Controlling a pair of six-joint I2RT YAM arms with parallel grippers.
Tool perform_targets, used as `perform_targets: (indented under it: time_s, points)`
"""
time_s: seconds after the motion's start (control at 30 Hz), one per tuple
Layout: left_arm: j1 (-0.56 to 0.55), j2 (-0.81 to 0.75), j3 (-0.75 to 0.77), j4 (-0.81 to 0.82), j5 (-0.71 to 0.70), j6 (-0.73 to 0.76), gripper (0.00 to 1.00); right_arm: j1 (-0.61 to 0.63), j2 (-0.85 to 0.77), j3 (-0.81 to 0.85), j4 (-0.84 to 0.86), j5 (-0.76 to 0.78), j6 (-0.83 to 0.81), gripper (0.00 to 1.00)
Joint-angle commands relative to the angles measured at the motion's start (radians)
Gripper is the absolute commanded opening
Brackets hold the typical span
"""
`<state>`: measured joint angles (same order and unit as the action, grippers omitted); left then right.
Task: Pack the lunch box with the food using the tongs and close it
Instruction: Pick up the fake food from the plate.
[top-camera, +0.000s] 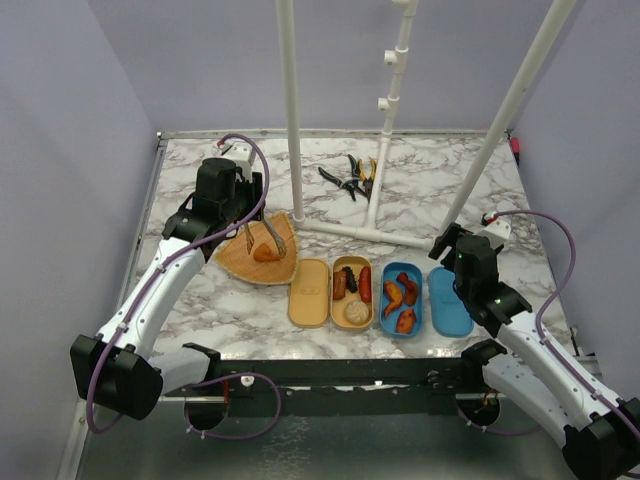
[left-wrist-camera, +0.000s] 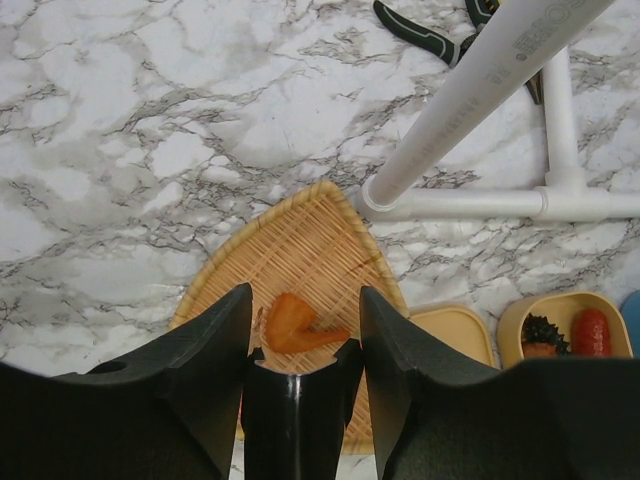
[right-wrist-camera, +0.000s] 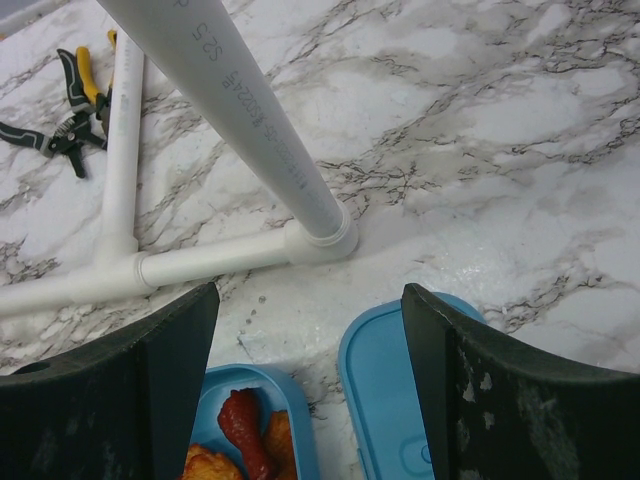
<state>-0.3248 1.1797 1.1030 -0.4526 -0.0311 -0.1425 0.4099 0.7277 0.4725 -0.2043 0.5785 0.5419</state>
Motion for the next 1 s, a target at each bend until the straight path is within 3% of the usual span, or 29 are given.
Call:
perform_targets:
  time_s: [0.0, 0.53, 0.7, 0.97]
  points:
    - [0.001, 0.006, -0.021, 0.028, -0.009, -0.015, 0.49, -0.008, -0.015, 0.009, 0.003, 0.016, 0.004, 0.79]
    - [0.001, 0.017, -0.069, 0.012, -0.044, 0.004, 0.48, -0.007, 0.003, 0.014, 0.008, 0.006, 0.013, 0.79]
    - [0.001, 0.005, -0.075, 0.014, -0.036, 0.000, 0.35, -0.007, 0.006, 0.013, 0.009, 0.005, 0.016, 0.79]
    - [-0.001, -0.017, -0.005, -0.020, -0.002, -0.007, 0.28, -0.008, 0.007, 0.015, 0.010, 0.004, 0.020, 0.79]
